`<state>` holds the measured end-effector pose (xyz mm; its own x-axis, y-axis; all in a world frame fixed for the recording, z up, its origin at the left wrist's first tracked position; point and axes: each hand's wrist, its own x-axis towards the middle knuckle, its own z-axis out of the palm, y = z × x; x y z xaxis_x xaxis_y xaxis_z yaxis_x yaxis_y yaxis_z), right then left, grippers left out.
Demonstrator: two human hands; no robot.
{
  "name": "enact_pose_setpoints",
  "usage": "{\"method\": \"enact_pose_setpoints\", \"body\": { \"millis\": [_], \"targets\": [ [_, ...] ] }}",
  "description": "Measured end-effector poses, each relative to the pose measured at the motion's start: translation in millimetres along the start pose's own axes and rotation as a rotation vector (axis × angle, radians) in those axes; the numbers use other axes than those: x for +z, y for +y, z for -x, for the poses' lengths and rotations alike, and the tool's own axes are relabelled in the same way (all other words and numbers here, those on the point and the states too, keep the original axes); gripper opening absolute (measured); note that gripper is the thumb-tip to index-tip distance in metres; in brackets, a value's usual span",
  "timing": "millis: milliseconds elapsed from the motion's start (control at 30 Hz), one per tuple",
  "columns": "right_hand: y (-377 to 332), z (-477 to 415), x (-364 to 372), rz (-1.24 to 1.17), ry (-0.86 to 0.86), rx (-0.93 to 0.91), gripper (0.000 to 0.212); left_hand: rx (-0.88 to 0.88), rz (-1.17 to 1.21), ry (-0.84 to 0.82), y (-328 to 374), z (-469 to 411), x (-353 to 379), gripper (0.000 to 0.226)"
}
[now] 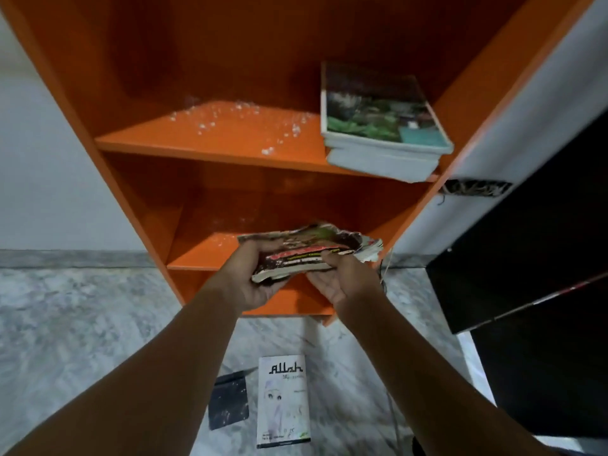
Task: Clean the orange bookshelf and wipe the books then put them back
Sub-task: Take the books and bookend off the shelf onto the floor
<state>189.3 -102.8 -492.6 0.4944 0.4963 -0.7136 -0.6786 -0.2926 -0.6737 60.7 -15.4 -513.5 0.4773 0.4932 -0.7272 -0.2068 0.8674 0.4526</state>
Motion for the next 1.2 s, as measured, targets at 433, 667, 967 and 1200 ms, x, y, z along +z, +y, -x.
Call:
{"method": "enact_pose_setpoints", "body": {
  "millis": [433,667,967,1200],
  "targets": [
    [-140.7,50.0,42.3,-0.24,0.058,-0.08,0.101,0.18,-0.197,0.295,15.7,55.8,12.8,0.018],
    [-141.3,37.3,53.9,-0.122,0.06,-0.223,0.05,0.155,-0.308,0.281,4.7,73.2,-2.7,0.031],
    [-55.2,100.9,-1.2,-0.49,-0.085,-0.207,0.04,0.12,-0.426,0.175,-17.3,129.5,-45.4,0.032],
    [57.7,125.3,-90.3,-0.694,-0.323,0.1,0.052,0.123,-0.471,0.199,-48.1,149.6,-99.1,0.032]
  ]
}}
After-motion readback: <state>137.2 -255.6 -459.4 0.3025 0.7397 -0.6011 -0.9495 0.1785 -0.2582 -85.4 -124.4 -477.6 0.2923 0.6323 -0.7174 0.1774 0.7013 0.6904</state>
